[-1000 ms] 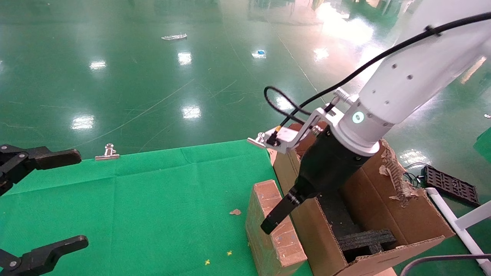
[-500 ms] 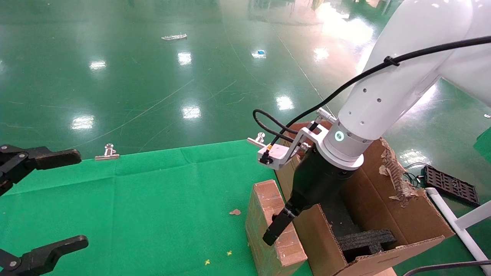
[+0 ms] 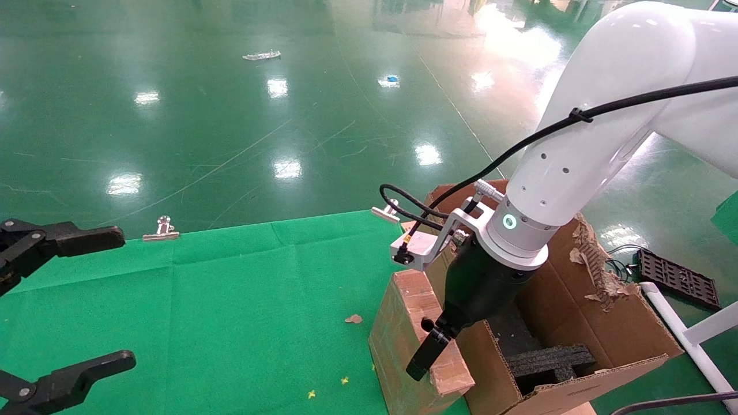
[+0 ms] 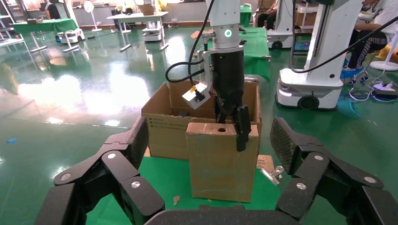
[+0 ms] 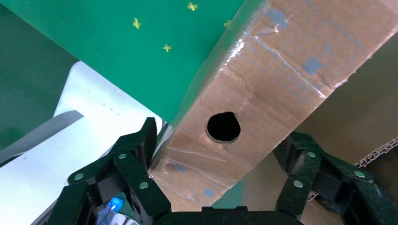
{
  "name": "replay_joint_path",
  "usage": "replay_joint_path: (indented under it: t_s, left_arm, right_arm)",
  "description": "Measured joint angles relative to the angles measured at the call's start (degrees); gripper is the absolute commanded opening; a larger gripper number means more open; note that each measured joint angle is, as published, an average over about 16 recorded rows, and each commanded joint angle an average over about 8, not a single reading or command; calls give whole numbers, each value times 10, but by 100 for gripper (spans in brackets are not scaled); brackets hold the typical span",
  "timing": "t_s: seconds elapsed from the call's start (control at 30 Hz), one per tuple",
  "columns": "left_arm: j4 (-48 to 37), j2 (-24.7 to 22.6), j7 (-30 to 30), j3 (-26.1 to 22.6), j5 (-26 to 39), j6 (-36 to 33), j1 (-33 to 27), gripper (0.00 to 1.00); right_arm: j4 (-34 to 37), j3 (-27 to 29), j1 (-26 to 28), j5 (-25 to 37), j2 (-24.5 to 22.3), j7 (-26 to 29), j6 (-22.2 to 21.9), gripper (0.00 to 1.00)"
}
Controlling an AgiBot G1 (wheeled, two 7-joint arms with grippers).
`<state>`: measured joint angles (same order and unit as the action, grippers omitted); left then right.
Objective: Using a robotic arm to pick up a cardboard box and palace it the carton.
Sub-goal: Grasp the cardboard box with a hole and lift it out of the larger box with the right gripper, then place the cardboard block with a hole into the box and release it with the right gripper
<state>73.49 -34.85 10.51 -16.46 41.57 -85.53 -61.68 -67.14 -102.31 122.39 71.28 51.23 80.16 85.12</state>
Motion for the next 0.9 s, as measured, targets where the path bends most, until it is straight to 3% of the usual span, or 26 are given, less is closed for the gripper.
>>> replay_joint_path:
  t_s: [0.57,0.9]
  left_arm:
    - [0,0,0,-1,0,0,0,0]
    - [0,0,-1,-1,-1,0,0,0]
  right_arm:
    - [-6,3,6,8,-9,-11,-9,0]
    - [37,50,80,5,-57,-86,-32,0]
